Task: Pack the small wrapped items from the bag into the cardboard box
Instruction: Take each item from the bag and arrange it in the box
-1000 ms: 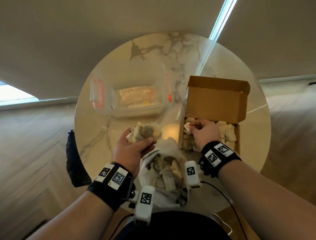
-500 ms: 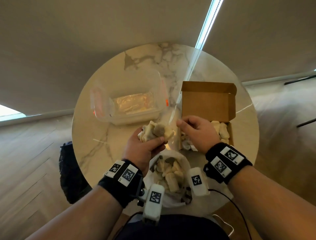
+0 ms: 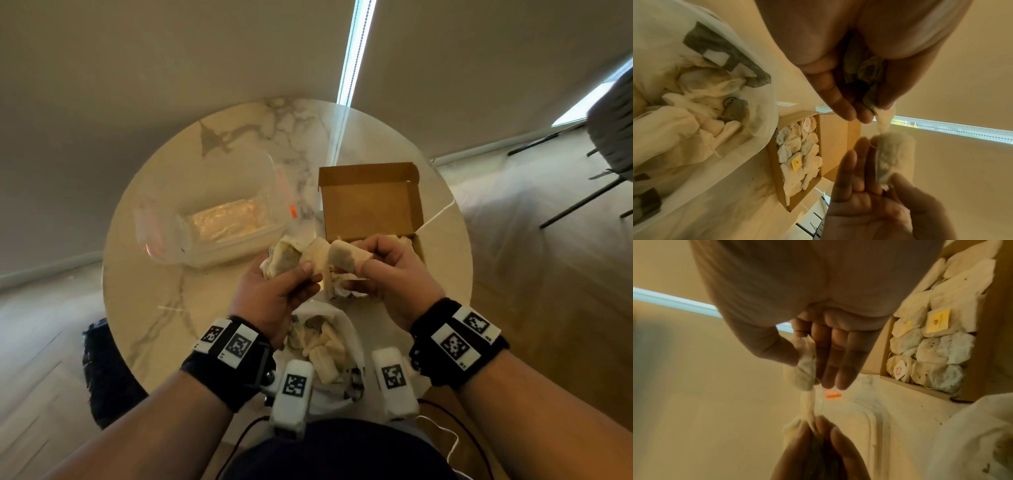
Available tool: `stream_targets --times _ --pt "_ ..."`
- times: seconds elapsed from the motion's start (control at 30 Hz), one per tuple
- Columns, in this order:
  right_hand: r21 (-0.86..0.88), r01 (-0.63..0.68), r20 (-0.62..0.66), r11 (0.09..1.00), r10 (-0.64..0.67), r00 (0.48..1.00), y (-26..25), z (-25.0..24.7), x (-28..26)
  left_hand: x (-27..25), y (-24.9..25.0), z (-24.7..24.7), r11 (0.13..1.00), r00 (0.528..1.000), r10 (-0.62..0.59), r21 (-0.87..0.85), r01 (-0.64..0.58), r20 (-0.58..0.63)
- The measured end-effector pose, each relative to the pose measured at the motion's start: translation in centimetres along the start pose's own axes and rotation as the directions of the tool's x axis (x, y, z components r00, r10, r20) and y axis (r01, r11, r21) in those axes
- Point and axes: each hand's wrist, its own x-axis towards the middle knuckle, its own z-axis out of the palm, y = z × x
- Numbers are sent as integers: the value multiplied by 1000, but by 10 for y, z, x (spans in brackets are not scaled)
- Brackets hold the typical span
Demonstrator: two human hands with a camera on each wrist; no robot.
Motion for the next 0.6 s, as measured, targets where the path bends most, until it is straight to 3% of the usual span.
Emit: stream_targets --times 0.1,0.2,0.27,0.33,0.47,0.6 --pt "-6 42 -131 999 -42 990 6 -11 5 3 1 -9 999 997 -25 24 27 -74" --pt "-244 27 -210 969 -80 974 17 -24 14 2 3 -20 999 991 -27 42 33 -130" --pt "-498 -58 -218 865 -60 974 26 -30 23 0 4 -27 998 987 -25 49 33 -158" --pt "-700 -127 -187 703 -10 982 33 -30 32 -3 5 -33 997 984 -15 70 27 -175" --pt "-868 -101 -126 486 -19 992 41 -20 49 -11 5 -44 995 985 0 93 16 -173" --pt "-842 -126 -182 524 -56 982 56 -13 65 -18 9 -50 996 985 15 94 1 -170"
